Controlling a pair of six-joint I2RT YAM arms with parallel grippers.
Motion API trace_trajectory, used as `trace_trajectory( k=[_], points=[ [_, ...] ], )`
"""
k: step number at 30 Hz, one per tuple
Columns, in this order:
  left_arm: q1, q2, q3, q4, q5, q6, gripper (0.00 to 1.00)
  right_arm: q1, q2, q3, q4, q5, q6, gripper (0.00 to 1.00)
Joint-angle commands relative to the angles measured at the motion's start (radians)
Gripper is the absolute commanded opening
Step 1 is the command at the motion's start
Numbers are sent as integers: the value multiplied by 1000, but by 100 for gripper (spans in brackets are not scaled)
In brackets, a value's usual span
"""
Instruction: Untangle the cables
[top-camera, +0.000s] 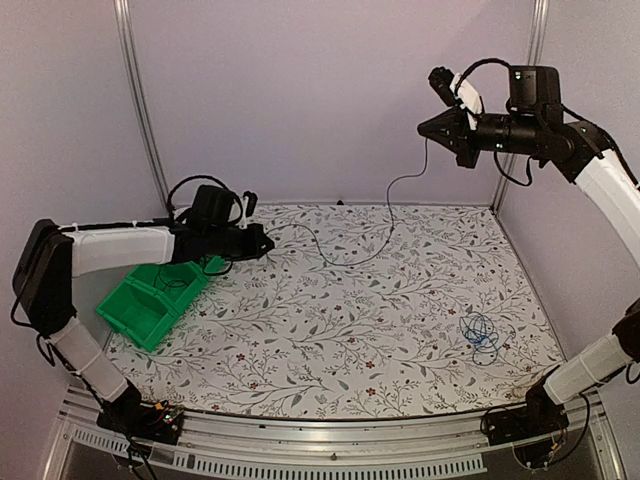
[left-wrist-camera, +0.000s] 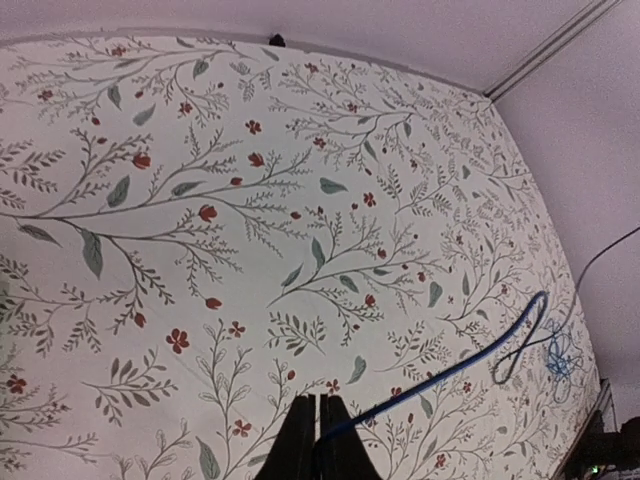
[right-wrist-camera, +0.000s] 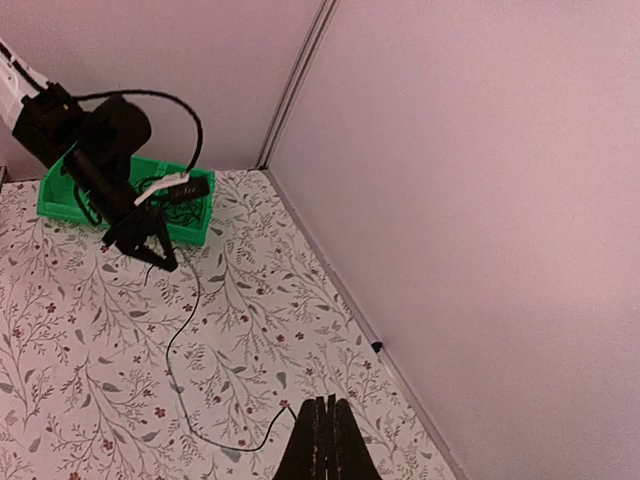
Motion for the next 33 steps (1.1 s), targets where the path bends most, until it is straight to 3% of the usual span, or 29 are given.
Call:
trace_trajectory(
  k=[1,5,10,13,17,33],
  points=[
    [85,-150,83,-214,-80,100,0,36,-20,-168,-54,-167,68,0],
    [178,-284,107,-304,-108,115,0,112,-15,-236,-66,-213,74,6],
    [344,-426,154,-373,-105,115,0,151,33,-251,-98,-287,70,37],
    [425,-463,212,-438,-102,126,0,152,50,-263,-95,-282,78,48],
    [497,-460,295,-498,-84,148,0,152,55,-272,-95,-267,69,51],
    [616,-360,580,-550,-248,197,0,151,23,-316,-84,-228,70,53]
  ],
)
